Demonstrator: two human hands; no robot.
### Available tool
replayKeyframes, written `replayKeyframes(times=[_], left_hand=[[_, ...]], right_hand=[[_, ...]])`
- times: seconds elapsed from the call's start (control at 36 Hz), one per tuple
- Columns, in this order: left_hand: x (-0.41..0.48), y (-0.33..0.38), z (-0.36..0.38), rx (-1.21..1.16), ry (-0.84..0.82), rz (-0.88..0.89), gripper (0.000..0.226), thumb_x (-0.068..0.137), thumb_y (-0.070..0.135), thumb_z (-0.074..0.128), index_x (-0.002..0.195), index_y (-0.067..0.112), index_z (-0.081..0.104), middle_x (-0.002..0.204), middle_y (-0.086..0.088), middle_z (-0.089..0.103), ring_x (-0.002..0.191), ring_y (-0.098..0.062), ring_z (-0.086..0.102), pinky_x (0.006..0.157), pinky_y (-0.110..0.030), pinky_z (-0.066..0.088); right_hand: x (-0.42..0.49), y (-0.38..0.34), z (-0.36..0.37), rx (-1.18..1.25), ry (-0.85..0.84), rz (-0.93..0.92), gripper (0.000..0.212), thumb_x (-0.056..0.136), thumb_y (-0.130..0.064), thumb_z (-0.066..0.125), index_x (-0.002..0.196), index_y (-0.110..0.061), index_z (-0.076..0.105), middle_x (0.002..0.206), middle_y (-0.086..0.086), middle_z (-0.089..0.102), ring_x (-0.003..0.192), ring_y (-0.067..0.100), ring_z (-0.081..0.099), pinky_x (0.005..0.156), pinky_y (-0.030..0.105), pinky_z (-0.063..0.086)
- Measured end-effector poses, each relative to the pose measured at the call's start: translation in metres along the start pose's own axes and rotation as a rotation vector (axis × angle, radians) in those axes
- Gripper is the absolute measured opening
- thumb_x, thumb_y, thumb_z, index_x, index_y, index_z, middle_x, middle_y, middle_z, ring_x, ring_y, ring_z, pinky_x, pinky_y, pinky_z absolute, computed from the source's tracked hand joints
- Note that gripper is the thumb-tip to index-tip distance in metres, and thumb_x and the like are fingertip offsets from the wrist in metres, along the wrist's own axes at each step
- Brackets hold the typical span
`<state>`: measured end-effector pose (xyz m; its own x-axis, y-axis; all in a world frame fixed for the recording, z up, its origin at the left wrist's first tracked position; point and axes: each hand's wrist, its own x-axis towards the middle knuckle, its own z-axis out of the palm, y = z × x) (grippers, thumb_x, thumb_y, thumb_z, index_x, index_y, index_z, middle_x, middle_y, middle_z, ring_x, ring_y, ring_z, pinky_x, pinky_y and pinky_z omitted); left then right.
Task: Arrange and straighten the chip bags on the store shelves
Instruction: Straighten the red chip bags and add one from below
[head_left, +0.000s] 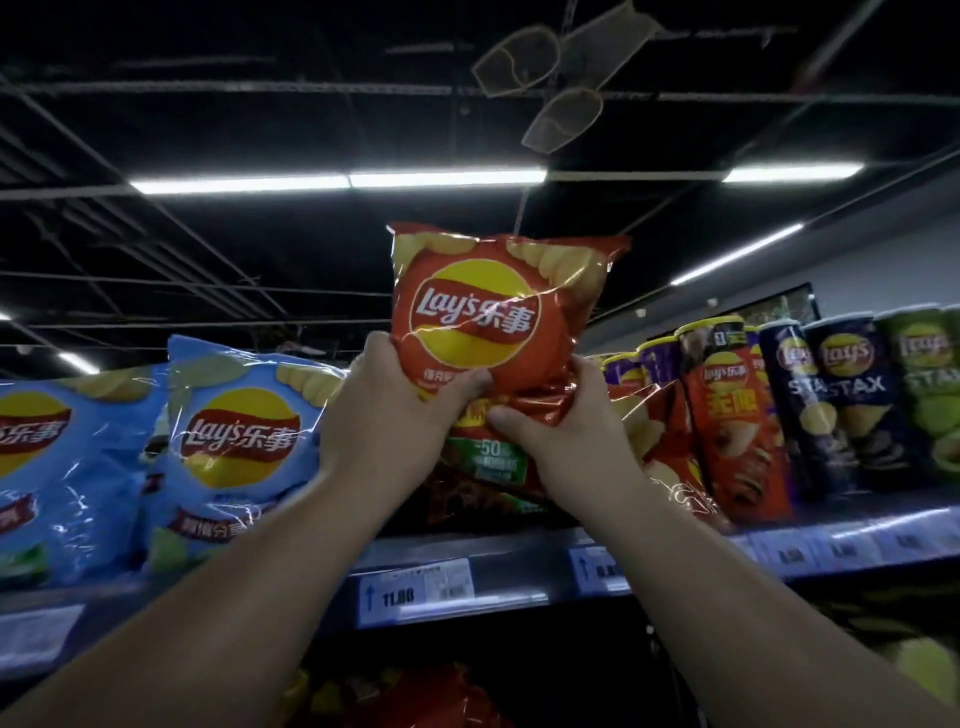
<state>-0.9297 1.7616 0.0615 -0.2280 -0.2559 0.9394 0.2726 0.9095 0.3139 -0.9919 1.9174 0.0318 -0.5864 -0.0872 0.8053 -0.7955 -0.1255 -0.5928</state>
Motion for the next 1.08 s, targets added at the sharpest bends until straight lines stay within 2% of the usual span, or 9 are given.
replayKeyframes(times=[0.06, 0.14, 0.22, 0.31, 0.47, 0.58, 0.72, 0.86, 1.08], left_hand=[[-0.011, -0.008, 0.004, -0.006, -0.038, -0.028, 0.077, 0.065, 0.083, 0.059, 0.117, 0.031, 0.04, 0.112, 0.007, 0.056, 0.098, -0.015, 0.059, 0.076, -0.038, 0.054], [-0.025, -0.028, 0.012, -0.056, -0.163, -0.128, 0.088, 0.063, 0.084, 0.061, 0.129, 0.032, 0.035, 0.122, 0.007, 0.052, 0.109, -0.018, 0.058, 0.087, -0.043, 0.054], [-0.034, -0.048, 0.018, -0.014, -0.31, -0.184, 0.117, 0.059, 0.084, 0.066, 0.151, 0.039, 0.009, 0.152, 0.001, 0.034, 0.134, -0.024, 0.045, 0.106, -0.05, 0.043], [-0.039, -0.056, 0.023, 0.142, -0.371, -0.092, 0.122, 0.068, 0.076, 0.07, 0.153, 0.043, -0.012, 0.162, 0.003, 0.006, 0.146, -0.026, 0.026, 0.109, -0.046, 0.036], [-0.031, -0.058, 0.034, 0.315, -0.326, 0.136, 0.125, 0.073, 0.067, 0.072, 0.141, 0.051, -0.031, 0.16, 0.008, -0.03, 0.152, -0.026, -0.014, 0.122, -0.054, 0.017], [-0.029, -0.063, 0.044, 0.324, -0.439, 0.062, 0.116, 0.079, 0.066, 0.066, 0.145, 0.049, -0.028, 0.159, 0.008, -0.032, 0.151, -0.032, -0.014, 0.12, -0.059, 0.018], [-0.033, -0.07, 0.051, 0.329, -0.479, 0.008, 0.108, 0.088, 0.059, 0.062, 0.14, 0.053, -0.033, 0.162, 0.003, -0.024, 0.15, -0.039, 0.005, 0.114, -0.055, 0.031], [-0.03, -0.065, 0.054, 0.358, -0.543, -0.074, 0.11, 0.091, 0.053, 0.062, 0.14, 0.05, -0.037, 0.16, 0.0, -0.031, 0.151, -0.038, 0.0, 0.114, -0.057, 0.031], [-0.03, -0.061, 0.055, 0.385, -0.564, -0.162, 0.112, 0.09, 0.053, 0.062, 0.138, 0.051, -0.039, 0.159, -0.006, -0.036, 0.151, -0.041, -0.009, 0.118, -0.062, 0.019]], right_hand=[[0.003, 0.013, 0.001, -0.033, -0.018, -0.01, 0.065, 0.077, -0.022, 0.087, 0.124, -0.036, 0.044, 0.113, -0.016, 0.063, 0.105, 0.004, 0.063, 0.092, 0.03, 0.055], [0.001, 0.031, 0.0, -0.165, -0.141, 0.07, 0.055, 0.083, -0.025, 0.083, 0.121, -0.038, 0.045, 0.113, -0.018, 0.063, 0.111, 0.009, 0.062, 0.098, 0.032, 0.051], [0.002, 0.05, 0.001, -0.404, -0.253, 0.18, 0.043, 0.089, -0.043, 0.073, 0.125, -0.032, 0.052, 0.12, -0.011, 0.065, 0.114, 0.016, 0.061, 0.103, 0.041, 0.048], [0.01, 0.056, 0.003, -0.505, -0.271, 0.223, 0.047, 0.092, -0.049, 0.066, 0.132, -0.028, 0.053, 0.131, -0.005, 0.063, 0.12, 0.021, 0.058, 0.106, 0.045, 0.046], [0.026, 0.062, 0.015, -0.675, -0.412, 0.183, 0.065, 0.092, -0.028, 0.07, 0.147, -0.029, 0.035, 0.132, 0.0, 0.063, 0.116, 0.021, 0.061, 0.1, 0.038, 0.05], [0.03, 0.071, 0.018, -0.652, -0.467, 0.182, 0.067, 0.089, -0.038, 0.064, 0.149, -0.028, 0.035, 0.135, 0.001, 0.062, 0.115, 0.021, 0.059, 0.101, 0.037, 0.048], [0.029, 0.074, 0.016, -0.464, -0.412, 0.241, 0.069, 0.085, -0.056, 0.057, 0.147, -0.034, 0.04, 0.136, -0.007, 0.059, 0.117, 0.017, 0.055, 0.105, 0.04, 0.042], [0.031, 0.075, 0.016, -0.375, -0.387, 0.303, 0.075, 0.082, -0.07, 0.05, 0.144, -0.029, 0.045, 0.134, -0.007, 0.059, 0.114, 0.016, 0.057, 0.103, 0.043, 0.043], [0.031, 0.077, 0.026, -0.743, -0.318, 0.276, 0.062, 0.089, -0.058, 0.056, 0.139, -0.023, 0.043, 0.132, 0.003, 0.061, 0.115, 0.028, 0.061, 0.099, 0.05, 0.05]])
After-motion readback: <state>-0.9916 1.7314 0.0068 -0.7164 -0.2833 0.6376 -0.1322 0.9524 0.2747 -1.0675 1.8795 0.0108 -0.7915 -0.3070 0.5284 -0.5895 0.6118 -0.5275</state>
